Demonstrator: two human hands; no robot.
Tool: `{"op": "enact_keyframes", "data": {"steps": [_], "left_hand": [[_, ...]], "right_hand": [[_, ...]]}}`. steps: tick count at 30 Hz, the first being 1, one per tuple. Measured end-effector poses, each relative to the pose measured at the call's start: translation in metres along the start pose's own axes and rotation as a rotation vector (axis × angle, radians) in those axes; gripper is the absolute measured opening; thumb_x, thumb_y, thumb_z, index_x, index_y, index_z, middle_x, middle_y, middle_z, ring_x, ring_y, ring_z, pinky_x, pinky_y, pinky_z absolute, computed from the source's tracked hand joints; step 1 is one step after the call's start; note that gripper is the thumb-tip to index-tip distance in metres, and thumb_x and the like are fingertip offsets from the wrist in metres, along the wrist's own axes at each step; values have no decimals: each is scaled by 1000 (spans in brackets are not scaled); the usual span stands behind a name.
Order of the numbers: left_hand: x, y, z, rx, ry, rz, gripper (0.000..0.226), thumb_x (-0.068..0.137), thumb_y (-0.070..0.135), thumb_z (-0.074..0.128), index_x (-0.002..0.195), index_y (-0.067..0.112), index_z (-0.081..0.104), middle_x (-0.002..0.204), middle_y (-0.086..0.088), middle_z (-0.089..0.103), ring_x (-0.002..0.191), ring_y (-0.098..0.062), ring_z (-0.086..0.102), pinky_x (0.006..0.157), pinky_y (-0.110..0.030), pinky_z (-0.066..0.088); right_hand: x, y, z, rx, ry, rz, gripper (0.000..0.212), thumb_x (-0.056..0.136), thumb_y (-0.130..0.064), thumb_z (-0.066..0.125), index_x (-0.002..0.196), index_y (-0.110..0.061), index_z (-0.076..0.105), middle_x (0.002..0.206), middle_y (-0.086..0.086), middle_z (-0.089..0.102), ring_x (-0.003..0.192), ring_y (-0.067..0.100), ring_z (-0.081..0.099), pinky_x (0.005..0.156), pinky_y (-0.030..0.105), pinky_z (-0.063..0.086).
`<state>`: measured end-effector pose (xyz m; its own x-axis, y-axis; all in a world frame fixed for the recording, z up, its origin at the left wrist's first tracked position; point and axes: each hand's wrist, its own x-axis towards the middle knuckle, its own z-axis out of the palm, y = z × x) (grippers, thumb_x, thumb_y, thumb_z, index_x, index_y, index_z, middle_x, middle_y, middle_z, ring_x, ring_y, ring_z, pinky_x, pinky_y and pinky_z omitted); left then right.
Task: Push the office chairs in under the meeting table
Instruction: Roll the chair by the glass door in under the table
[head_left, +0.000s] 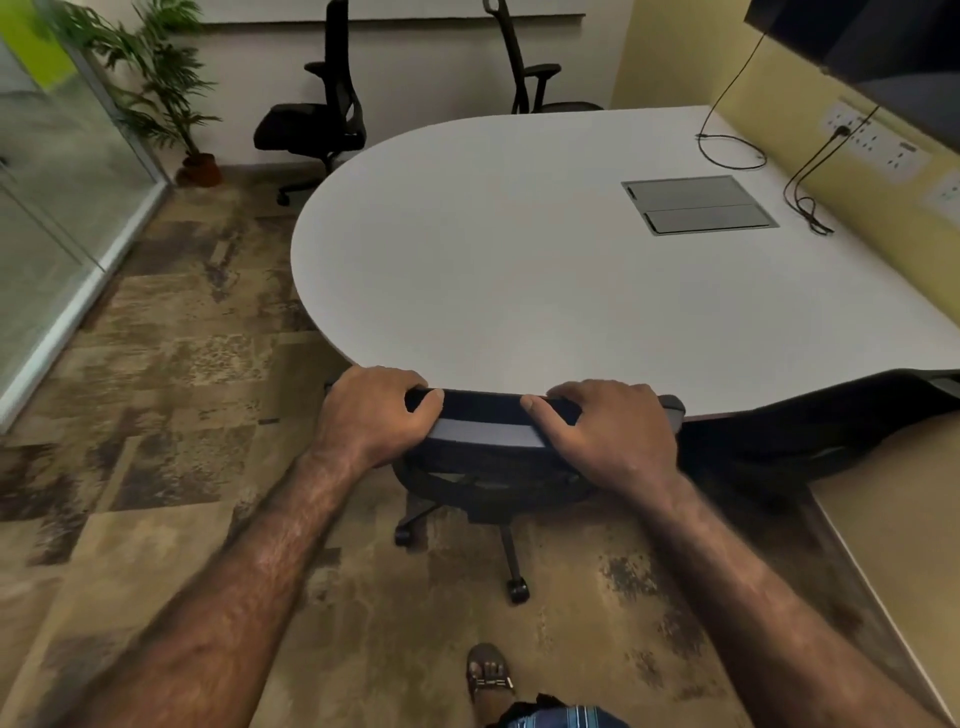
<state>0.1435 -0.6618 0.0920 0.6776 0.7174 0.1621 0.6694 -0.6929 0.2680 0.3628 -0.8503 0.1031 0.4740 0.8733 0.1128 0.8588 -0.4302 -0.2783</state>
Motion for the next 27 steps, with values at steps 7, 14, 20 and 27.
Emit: {"op": "enact_keyframes", "data": {"steps": [7,14,20,27], "left_hand": [[17,-29,-9,-19,-18,67,62,94,66,36,110,28,81,100,12,79,85,-6,62,74,-28,43],[48,-53,-7,-44,-56,102,66,93,68,30,109,30,81,99,12,79,85,-10,65,75,-31,52],[76,-54,-2,-44,-49,134,63,95,65,29,97,29,81,84,12,75,76,-13,63,81,-36,45],[76,-49,2,1,-33,171,62,96,63,29,82,26,77,70,9,67,68,-14,59,76,-35,36]], "right_hand": [[3,-26,13,-31,25,37,86,98,-90,24,126,-33,81,110,-13,82,104,12,73,105,47,53],[20,-44,18,-38,56,99,84,98,-89,25,125,-33,81,108,-12,81,102,14,72,103,46,53],[42,-46,12,-33,79,169,73,100,-87,38,122,-34,84,111,-14,83,99,11,73,96,39,58],[42,-36,18,-12,114,225,75,97,-90,36,116,-37,86,112,-19,82,98,6,72,77,26,55]]}}
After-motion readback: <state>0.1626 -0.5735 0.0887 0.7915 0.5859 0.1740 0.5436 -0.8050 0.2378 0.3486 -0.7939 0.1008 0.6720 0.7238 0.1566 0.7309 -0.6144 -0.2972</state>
